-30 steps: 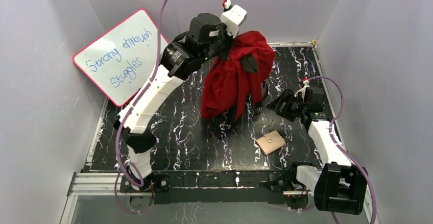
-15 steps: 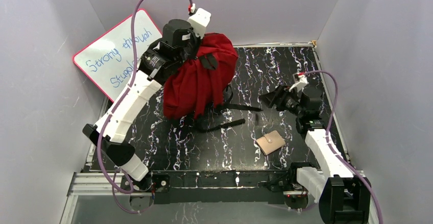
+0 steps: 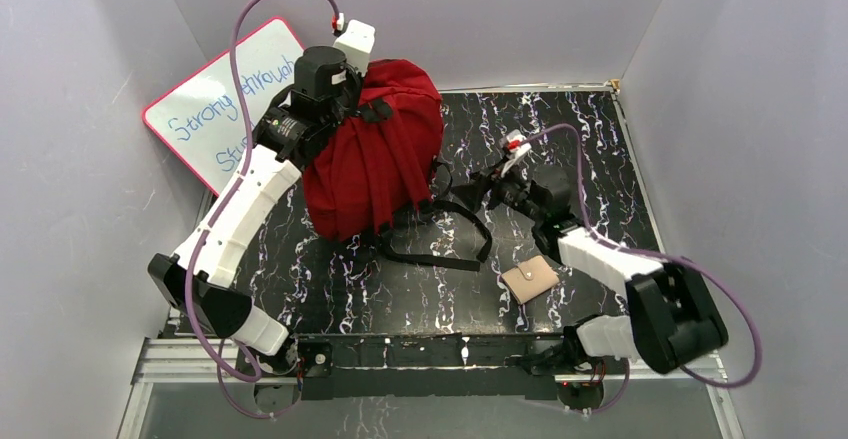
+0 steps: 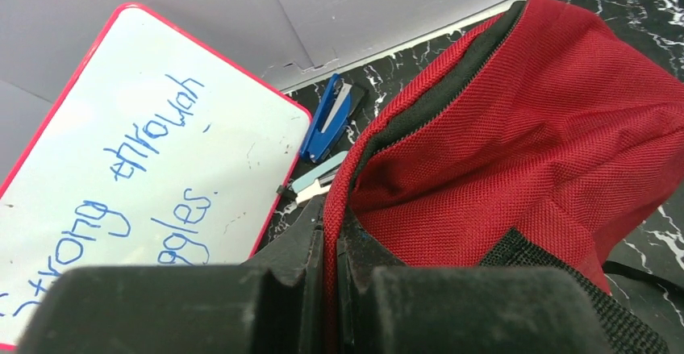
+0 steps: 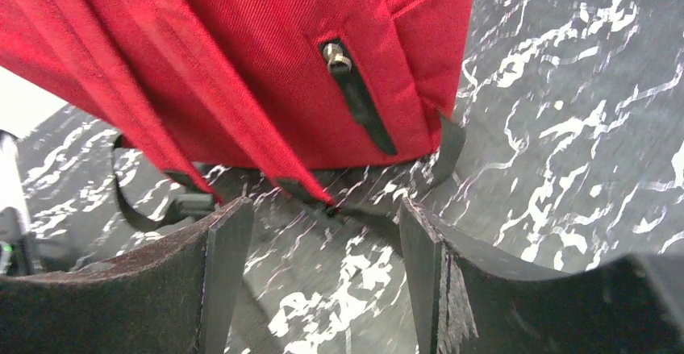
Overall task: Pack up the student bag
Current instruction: Adjust the student bag at the center of the board.
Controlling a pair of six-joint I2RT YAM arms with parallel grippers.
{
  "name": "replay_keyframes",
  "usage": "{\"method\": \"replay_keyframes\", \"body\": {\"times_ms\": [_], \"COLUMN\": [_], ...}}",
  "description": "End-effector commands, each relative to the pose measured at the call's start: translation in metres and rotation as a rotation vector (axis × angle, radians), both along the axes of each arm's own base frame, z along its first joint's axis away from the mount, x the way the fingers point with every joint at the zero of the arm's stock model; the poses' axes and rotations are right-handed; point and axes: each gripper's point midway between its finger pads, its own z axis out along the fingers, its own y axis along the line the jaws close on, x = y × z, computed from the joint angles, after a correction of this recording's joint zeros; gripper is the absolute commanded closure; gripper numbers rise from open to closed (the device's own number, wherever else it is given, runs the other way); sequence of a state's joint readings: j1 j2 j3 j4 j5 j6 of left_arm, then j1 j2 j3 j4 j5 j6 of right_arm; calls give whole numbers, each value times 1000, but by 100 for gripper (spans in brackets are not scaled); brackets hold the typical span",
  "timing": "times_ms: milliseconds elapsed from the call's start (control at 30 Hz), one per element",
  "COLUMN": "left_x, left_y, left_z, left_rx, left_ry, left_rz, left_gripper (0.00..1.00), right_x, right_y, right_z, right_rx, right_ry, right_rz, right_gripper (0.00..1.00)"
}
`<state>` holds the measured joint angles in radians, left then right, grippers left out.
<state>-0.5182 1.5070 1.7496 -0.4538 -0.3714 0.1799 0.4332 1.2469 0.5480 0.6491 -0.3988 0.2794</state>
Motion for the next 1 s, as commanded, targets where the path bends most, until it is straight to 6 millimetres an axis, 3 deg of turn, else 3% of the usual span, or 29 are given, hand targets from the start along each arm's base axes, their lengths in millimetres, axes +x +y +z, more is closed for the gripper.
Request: {"method": "replay_keyframes", "body": {"times_ms": [0,133,333,600,700,867,967], "left_x": [0,1,2,4,4,2,2], "left_y": [26,32,31,24,24,27,28], "left_z": [36,35,32,30,32,30,29], "left_rx": [-26,-16,-16,-28,-30,-30,-30], "left_ry": [-126,-126,-116,-105,-107,-109,-111], "left_rz": [111,134,126,99,99,107,115], "left_gripper": [100,100,100,100,100,100,100], "right_x": [38,56,63,71,66,53,48], "right_y": [21,41,73,110,120,111,108], "right_z": [70,80,97,87,86,101,107], "right_rx": [26,16,59,67,89,136,126], "right_ry": [-364,-469,-570,-528,-501,-549,-527], "right_rz": [44,114,292,463,513,483,466], "right_gripper": [26,26,25,27,47,96,100]}}
